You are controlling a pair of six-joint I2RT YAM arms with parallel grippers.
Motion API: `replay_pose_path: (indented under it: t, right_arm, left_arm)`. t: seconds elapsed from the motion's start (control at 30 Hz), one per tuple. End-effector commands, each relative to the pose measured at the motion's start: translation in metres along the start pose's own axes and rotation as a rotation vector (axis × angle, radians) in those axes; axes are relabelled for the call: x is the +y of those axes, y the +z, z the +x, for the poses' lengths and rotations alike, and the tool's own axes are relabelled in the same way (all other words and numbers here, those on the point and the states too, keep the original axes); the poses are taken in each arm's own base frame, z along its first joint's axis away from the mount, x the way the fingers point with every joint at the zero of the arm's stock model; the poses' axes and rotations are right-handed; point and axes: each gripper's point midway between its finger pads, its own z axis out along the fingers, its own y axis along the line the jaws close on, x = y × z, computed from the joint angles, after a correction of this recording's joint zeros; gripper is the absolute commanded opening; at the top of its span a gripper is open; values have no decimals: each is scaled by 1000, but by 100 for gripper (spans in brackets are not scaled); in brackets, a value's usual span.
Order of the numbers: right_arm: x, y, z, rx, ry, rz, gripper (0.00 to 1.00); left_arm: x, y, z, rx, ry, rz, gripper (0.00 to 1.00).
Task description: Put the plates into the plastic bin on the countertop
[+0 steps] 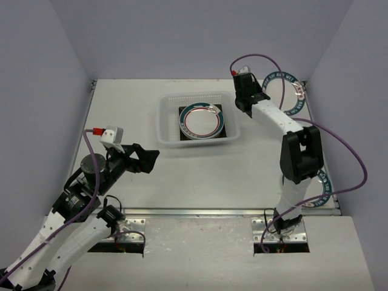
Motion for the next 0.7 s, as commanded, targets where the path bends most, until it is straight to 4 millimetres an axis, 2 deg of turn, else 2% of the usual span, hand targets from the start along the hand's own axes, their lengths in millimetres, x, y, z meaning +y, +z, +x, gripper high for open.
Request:
replay_pose_path:
  t: [0.0,0.07,0.17,0.2,0.27,0.33,0.4,0.47,0.57,0.67]
  right_arm:
    - [-45,-40,-28,-93,30,90,0]
    - [-32,-63,-47,-182,11,55,0]
    - [31,-135,-84,-391,-127,-89,0]
    - [45,-145,-88,-425,-151,-132,0]
    - [91,-179,-97,-520,-226,-267,0]
    - [128,-206,-100,-578,-290,-337,0]
    - [157,-214,-103,-578,-342,-347,0]
    - [186,-212,-99,-554,-399,-356,0]
    - [207,-216,-104,-538,-386,-370,0]
    - [219,-214,-100,-491,-387,-386,0]
  left_arm:
    - [-5,3,-7,-30,8,21,100]
    - [-4,3,-6,-26,8,18,100]
    - [-3,5,-6,-21,8,6,100]
    - [-1,6,-6,-20,6,-2,100]
    - [0,5,-6,-24,2,-11,100]
    - [1,5,-7,-29,0,-17,100]
    - [2,5,-7,-29,-2,-20,100]
    - [2,5,-7,-27,-2,-24,100]
    - [3,6,-6,-24,-3,-30,100]
    - [4,6,-6,-25,-3,-31,100]
